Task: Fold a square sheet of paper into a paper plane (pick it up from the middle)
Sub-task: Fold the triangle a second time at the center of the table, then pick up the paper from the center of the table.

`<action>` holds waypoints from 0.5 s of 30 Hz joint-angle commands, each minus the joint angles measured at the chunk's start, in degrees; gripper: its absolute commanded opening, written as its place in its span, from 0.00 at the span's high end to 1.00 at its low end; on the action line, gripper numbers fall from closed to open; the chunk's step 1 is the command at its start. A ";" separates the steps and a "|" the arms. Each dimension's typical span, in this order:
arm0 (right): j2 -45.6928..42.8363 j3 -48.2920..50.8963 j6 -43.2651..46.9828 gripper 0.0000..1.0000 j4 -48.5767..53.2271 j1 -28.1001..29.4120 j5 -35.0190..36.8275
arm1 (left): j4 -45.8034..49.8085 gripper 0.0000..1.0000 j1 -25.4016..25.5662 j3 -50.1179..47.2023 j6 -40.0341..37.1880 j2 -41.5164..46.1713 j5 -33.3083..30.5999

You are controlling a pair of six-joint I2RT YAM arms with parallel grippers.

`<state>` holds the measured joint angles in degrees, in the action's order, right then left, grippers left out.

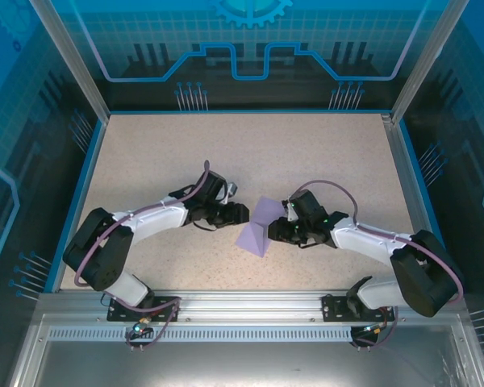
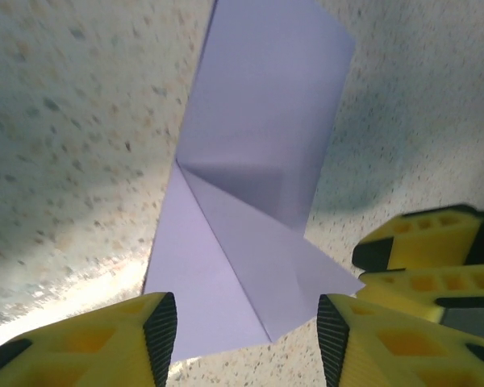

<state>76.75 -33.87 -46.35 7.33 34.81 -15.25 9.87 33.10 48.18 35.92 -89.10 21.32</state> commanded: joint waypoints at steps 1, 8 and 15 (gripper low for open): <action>-1.05 0.32 0.91 0.63 -4.66 -0.53 -4.62 | -4.02 0.49 1.54 -1.77 2.37 -0.34 1.37; -0.86 1.69 1.63 0.53 -5.75 -0.44 -4.94 | -7.05 0.50 1.97 -2.56 2.91 -4.26 1.79; 3.71 0.14 2.67 0.52 -7.72 1.08 -5.04 | -4.06 0.50 1.93 -1.86 1.63 -3.31 -1.31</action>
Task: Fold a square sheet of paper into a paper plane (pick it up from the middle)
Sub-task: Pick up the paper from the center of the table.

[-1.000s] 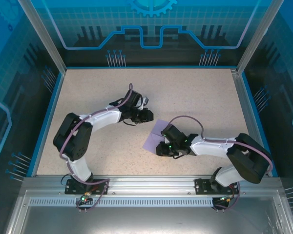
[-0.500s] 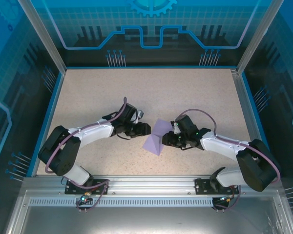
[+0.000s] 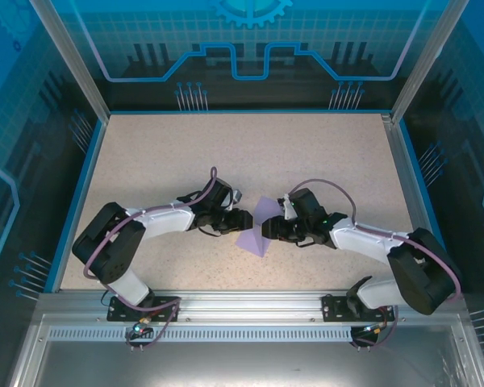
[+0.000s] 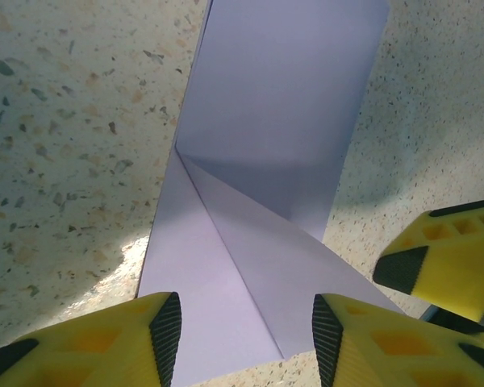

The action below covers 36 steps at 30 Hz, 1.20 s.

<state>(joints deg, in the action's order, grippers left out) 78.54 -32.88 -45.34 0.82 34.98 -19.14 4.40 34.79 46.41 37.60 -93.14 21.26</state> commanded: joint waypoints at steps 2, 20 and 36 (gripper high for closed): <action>2.86 -1.35 1.88 0.52 -1.84 1.52 -0.86 | 2.79 0.49 0.11 0.06 -0.64 1.07 -2.10; 10.56 -8.34 4.13 0.80 2.20 7.33 6.66 | 5.09 0.40 -1.67 -2.88 -0.84 5.53 -3.06; 2.12 -5.27 0.59 0.98 -5.83 3.43 -1.73 | -2.04 0.31 -5.66 -9.70 7.01 17.29 1.28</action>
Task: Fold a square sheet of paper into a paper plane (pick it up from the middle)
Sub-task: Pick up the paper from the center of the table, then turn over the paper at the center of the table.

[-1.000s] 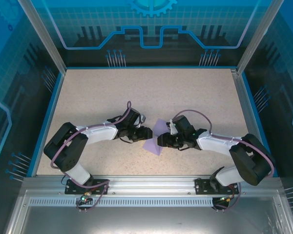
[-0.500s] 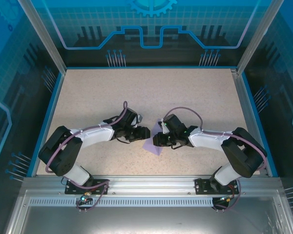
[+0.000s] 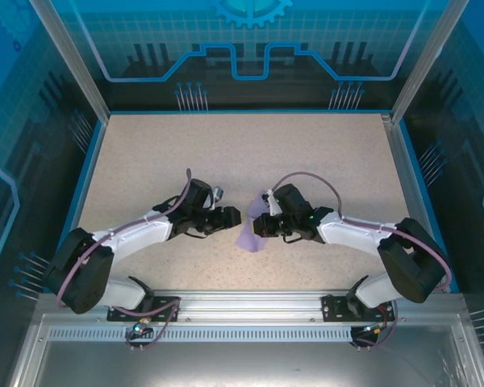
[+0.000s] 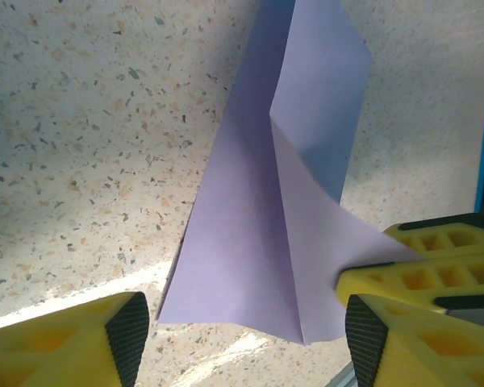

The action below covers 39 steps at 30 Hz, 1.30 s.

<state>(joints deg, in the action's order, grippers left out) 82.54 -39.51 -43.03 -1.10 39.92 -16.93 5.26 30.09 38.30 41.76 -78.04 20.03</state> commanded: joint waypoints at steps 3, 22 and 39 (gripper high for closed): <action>-3.07 1.84 -2.90 0.98 -5.81 -2.70 -5.84 | -3.73 0.31 -1.63 -2.66 4.35 4.08 3.02; -11.10 2.15 -8.44 0.98 -9.88 -7.60 -9.96 | -3.27 0.24 -1.92 -8.27 10.38 12.91 -0.57; -12.72 1.98 -9.62 0.99 -11.04 -7.67 -10.11 | -1.05 0.21 -1.91 -6.54 10.58 15.26 -1.00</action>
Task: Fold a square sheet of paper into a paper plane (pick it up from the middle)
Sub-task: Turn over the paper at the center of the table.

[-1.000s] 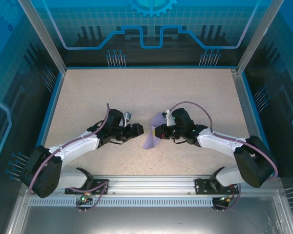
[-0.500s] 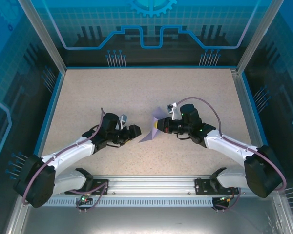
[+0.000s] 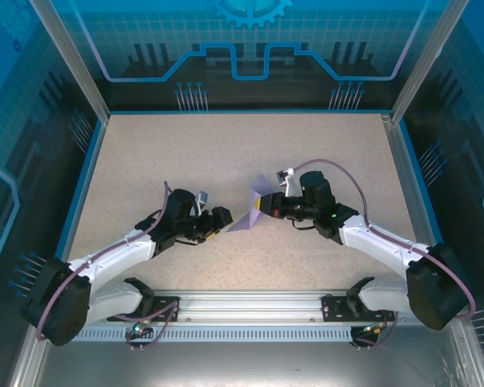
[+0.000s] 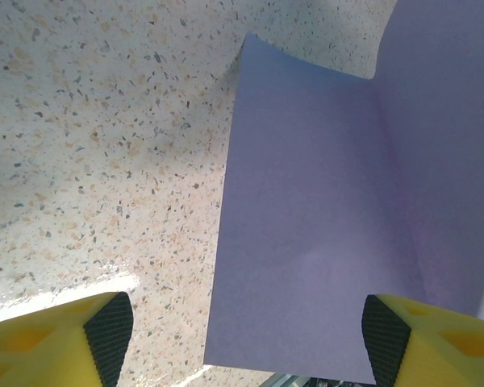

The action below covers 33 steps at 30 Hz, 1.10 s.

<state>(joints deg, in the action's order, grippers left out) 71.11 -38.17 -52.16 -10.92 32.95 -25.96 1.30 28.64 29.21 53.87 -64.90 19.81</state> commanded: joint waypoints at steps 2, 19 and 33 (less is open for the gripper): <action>-1.57 0.52 -0.41 0.99 -1.21 -0.74 -1.05 | 3.30 0.21 -0.52 3.46 -1.57 2.89 -0.74; -2.04 0.47 -3.33 0.99 -6.31 -0.87 -1.00 | -11.85 0.08 -0.46 -5.24 19.56 5.95 2.67; -0.72 4.35 -5.72 0.99 -9.56 -0.35 -1.01 | -16.55 0.07 -0.45 -1.48 18.38 -0.26 3.39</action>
<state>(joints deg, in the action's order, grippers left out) 69.87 -35.38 -56.90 -18.26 32.95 -26.20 -13.47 28.60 25.61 73.36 -64.07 21.93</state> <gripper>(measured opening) 0.044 0.926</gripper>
